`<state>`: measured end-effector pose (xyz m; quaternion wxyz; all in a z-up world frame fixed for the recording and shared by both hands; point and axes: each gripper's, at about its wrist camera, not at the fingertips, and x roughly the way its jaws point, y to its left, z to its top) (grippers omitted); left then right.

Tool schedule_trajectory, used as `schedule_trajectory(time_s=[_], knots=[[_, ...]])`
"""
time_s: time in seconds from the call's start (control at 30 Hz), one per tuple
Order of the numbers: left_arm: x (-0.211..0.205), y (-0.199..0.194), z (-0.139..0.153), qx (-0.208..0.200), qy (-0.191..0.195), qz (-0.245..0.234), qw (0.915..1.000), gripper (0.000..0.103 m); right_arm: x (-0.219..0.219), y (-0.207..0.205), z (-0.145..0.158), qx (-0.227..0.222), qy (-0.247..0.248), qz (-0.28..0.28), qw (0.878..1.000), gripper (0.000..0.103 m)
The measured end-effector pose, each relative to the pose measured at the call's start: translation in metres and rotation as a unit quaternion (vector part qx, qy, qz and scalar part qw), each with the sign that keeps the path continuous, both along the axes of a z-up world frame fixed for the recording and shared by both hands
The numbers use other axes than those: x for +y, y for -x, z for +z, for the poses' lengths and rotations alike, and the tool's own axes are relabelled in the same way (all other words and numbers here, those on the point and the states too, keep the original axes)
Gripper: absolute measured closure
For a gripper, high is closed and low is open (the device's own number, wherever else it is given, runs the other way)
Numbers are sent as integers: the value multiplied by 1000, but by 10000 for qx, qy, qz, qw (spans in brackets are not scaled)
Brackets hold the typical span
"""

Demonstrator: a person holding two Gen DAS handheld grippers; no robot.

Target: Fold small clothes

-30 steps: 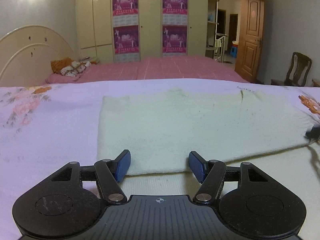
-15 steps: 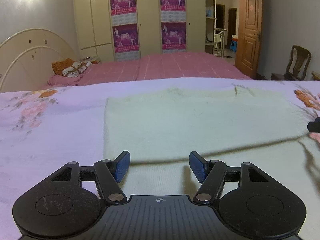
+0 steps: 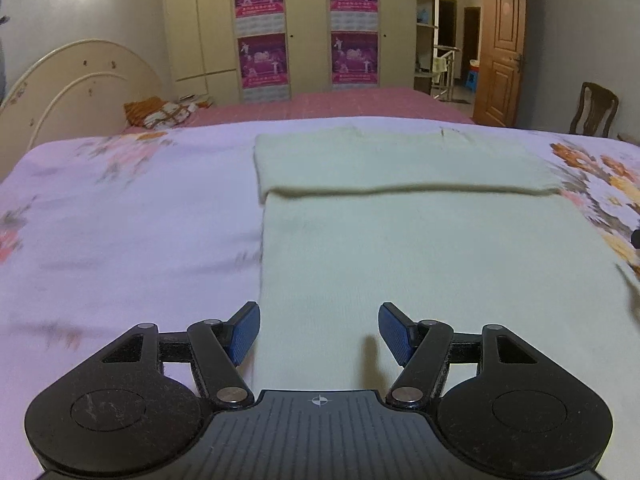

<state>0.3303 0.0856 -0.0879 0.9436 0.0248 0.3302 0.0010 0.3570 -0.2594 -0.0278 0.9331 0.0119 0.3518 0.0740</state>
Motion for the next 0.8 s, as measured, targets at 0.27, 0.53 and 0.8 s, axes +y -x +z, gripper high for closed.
schedule_trajectory(time_s=[0.27, 0.53, 0.8], knots=[[21, 90, 7, 20, 112, 250, 9996, 38, -16, 76, 7, 124, -302, 75, 9994, 61], [59, 163, -7, 344, 1284, 494, 9899, 38, -44, 150, -10, 660, -1324, -162, 9889, 59], [93, 194, -31, 542, 2969, 673, 9510, 38, -66, 191, -36, 1181, -2435, -246, 9624, 59]])
